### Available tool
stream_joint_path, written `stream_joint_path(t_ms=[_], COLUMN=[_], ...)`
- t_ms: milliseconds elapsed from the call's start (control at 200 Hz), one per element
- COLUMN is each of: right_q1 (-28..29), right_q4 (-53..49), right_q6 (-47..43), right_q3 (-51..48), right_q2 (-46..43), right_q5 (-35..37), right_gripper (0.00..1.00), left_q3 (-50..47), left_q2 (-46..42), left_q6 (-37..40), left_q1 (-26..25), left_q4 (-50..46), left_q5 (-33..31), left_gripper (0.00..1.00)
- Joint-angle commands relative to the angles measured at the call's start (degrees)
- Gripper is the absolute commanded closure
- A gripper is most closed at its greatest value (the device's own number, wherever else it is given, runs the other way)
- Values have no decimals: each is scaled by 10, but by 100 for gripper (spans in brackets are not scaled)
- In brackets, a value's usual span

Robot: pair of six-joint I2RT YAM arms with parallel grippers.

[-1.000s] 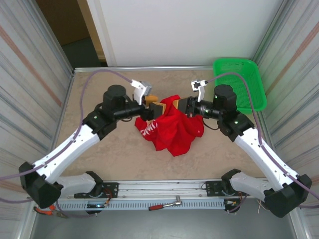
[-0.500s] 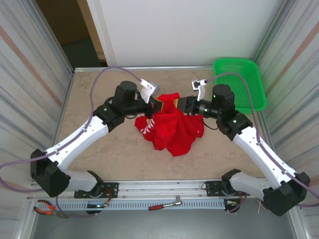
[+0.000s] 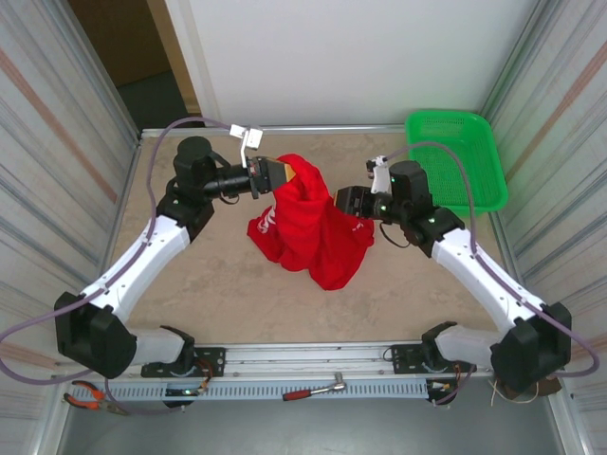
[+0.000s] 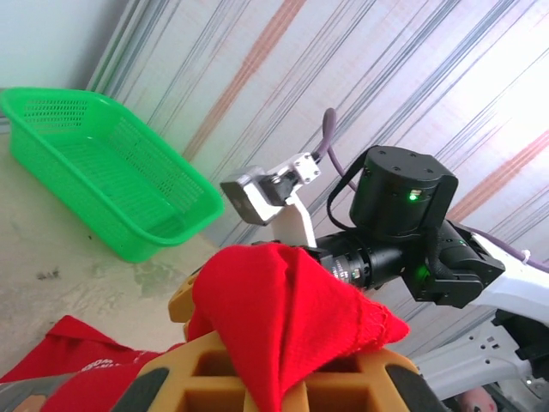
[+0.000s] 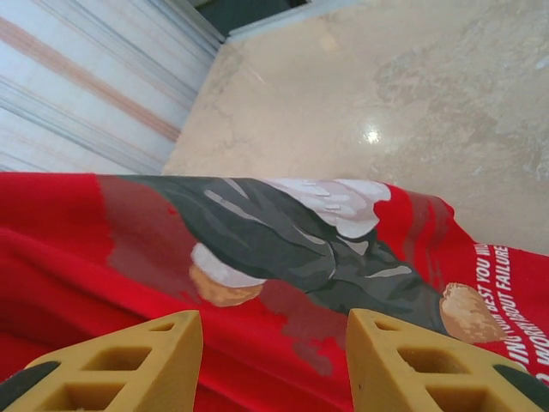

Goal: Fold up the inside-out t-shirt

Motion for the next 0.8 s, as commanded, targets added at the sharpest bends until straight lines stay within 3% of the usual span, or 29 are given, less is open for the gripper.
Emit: stream_joint_path(t_ms=[0, 155, 371, 792], right_q1=[5, 31, 73, 81], right_q4=[-15, -7, 6, 37], right_q6=[16, 27, 16, 19], right_q3=[20, 43, 86, 125], right_q2=[-53, -66, -35, 26], right_q5=[10, 6, 32, 5], right_gripper=[53, 44, 46, 48], left_q3=[-8, -12, -14, -21], left_q2=[-24, -29, -29, -30], left_q6=[-22, -15, -9, -8], left_q1=[6, 5, 5, 5], left_q4=[45, 36, 27, 28], left_q5=[15, 9, 8, 12], left_gripper=[100, 100, 100, 100])
